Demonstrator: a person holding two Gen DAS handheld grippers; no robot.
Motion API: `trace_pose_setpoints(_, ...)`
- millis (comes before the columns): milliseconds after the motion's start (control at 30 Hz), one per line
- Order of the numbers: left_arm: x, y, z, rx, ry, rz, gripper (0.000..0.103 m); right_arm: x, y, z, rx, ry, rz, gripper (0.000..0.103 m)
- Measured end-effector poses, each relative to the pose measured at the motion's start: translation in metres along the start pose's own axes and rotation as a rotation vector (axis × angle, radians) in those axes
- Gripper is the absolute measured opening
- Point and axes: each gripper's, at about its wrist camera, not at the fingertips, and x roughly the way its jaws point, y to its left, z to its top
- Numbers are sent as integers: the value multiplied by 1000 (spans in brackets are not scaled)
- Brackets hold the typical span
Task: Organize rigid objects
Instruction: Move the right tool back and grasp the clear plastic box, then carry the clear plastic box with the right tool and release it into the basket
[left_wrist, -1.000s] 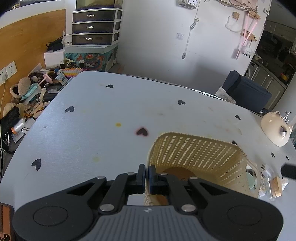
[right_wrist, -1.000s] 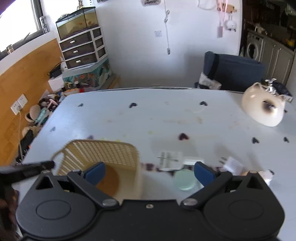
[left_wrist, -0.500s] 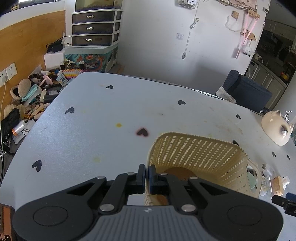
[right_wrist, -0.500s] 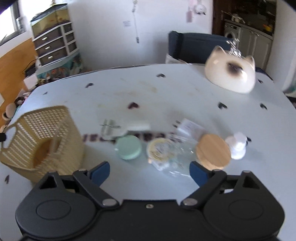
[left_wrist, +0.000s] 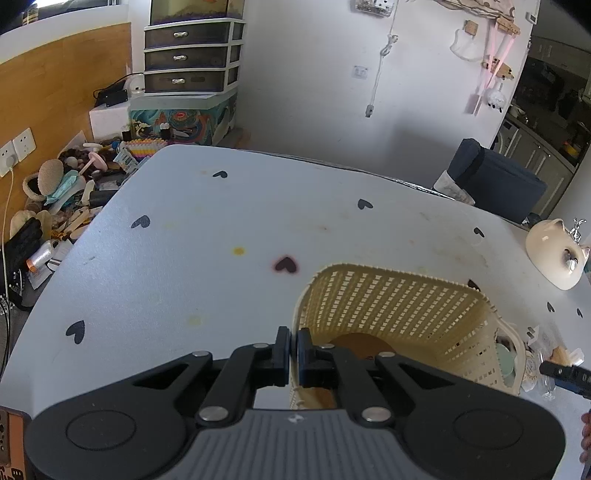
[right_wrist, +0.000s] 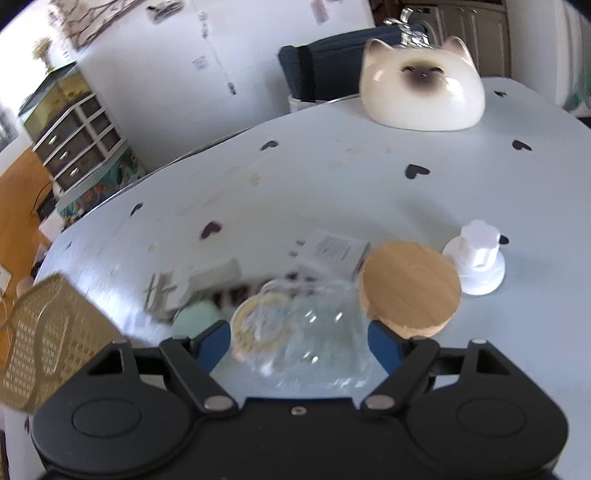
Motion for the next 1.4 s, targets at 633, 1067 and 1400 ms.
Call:
trace_pose_setpoints(633,0,0,0,-8,-2,0,4,7,8,3,-24,54,-16,74)
trace_pose_setpoints(1067,0,0,0,10,-2,-5,4,-54,89,30,-79,-40,67,74)
trace_pose_setpoints(1400,1,4,-1,16,-9,-33,4,-66,190,40,-230,2,196,74)
